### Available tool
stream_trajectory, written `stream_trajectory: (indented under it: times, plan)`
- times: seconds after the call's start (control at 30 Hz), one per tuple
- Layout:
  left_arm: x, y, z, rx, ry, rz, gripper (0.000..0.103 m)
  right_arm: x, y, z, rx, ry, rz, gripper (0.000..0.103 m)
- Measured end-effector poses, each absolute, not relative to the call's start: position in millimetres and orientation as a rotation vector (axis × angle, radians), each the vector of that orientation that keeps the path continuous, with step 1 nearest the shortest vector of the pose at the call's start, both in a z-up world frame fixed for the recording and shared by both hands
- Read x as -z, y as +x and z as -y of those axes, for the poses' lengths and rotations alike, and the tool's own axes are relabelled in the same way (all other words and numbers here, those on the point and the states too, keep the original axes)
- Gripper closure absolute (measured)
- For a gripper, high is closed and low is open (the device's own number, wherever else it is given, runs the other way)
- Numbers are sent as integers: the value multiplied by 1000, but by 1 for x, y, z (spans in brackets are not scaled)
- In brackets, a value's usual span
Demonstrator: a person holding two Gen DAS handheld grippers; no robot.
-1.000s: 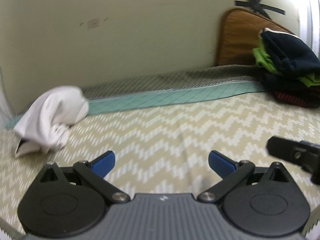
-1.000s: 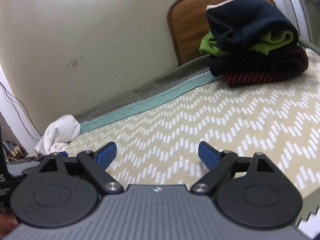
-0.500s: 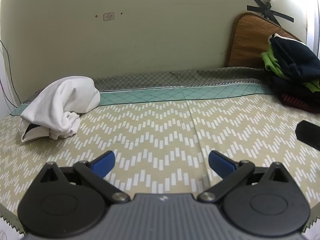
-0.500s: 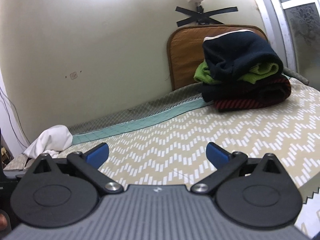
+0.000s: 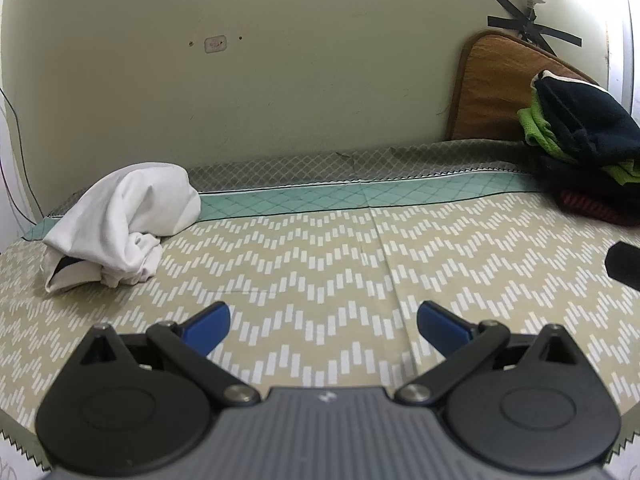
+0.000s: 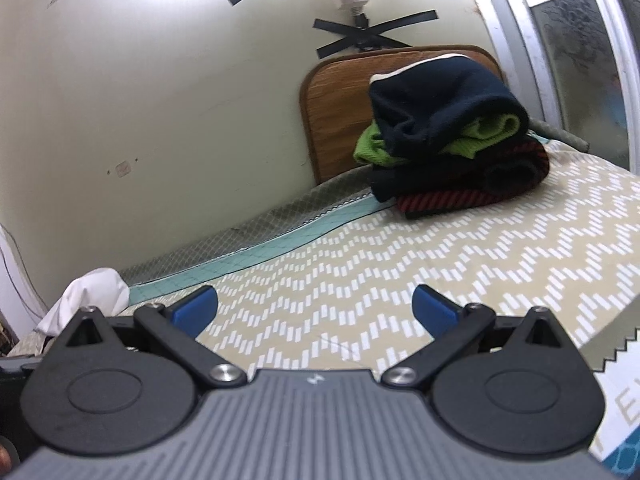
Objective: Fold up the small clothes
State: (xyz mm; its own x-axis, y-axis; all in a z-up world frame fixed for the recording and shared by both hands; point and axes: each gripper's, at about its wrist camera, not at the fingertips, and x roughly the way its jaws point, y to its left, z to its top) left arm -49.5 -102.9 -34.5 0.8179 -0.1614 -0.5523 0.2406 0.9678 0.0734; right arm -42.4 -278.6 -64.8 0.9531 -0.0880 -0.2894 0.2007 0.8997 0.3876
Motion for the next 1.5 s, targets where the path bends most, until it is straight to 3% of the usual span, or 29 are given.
stream_trajectory:
  times: [1.5]
  plan:
    - [37, -46, 97, 170, 146, -604, 0, 66, -38, 281, 128, 450, -297, 0]
